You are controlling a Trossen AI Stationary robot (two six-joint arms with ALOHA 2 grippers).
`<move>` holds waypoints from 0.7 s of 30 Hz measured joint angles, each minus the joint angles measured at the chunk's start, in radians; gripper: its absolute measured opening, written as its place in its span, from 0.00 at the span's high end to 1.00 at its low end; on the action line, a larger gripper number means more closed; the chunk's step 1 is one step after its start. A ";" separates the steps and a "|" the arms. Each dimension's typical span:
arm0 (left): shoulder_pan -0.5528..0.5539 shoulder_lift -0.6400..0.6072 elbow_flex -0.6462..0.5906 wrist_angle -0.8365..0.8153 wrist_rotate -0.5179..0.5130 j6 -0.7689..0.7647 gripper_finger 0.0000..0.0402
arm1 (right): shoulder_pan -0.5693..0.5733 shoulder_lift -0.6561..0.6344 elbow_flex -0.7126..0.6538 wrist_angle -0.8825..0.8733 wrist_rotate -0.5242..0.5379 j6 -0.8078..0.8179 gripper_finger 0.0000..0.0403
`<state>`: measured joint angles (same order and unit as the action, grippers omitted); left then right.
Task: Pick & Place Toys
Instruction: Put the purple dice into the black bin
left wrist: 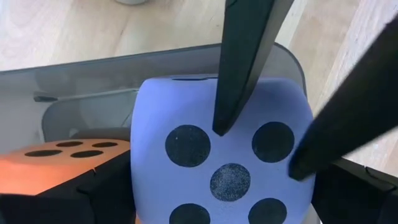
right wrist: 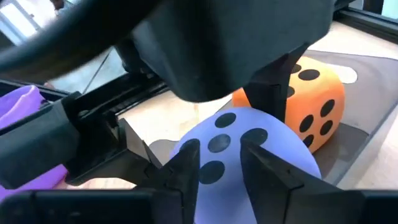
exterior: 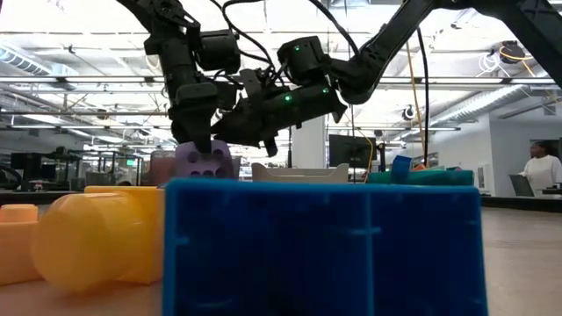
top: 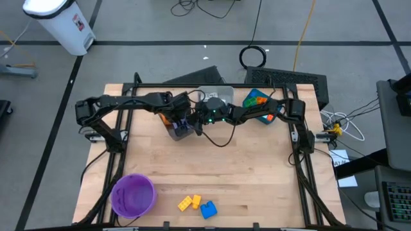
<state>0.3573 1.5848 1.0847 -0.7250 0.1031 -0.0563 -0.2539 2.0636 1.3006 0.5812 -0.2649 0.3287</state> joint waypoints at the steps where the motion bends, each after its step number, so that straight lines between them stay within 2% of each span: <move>1: -0.001 0.000 0.000 -0.001 -0.002 -0.004 0.03 | 0.000 0.000 0.000 -0.006 -0.001 0.000 0.75; 9: -0.002 -0.005 0.000 -0.003 0.001 -0.007 0.03 | -0.003 0.000 0.002 -0.080 -0.037 -0.008 0.93; 12: -0.009 -0.006 -0.001 -0.014 -0.014 -0.021 0.03 | -0.004 0.030 0.002 -0.051 -0.049 0.000 0.98; 21: -0.013 -0.008 -0.001 -0.008 -0.010 -0.059 0.03 | -0.009 0.032 0.001 -0.056 -0.079 0.007 0.99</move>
<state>0.3443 1.5772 1.0836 -0.7331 0.0933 -0.1148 -0.2630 2.0957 1.3014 0.5248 -0.3440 0.3361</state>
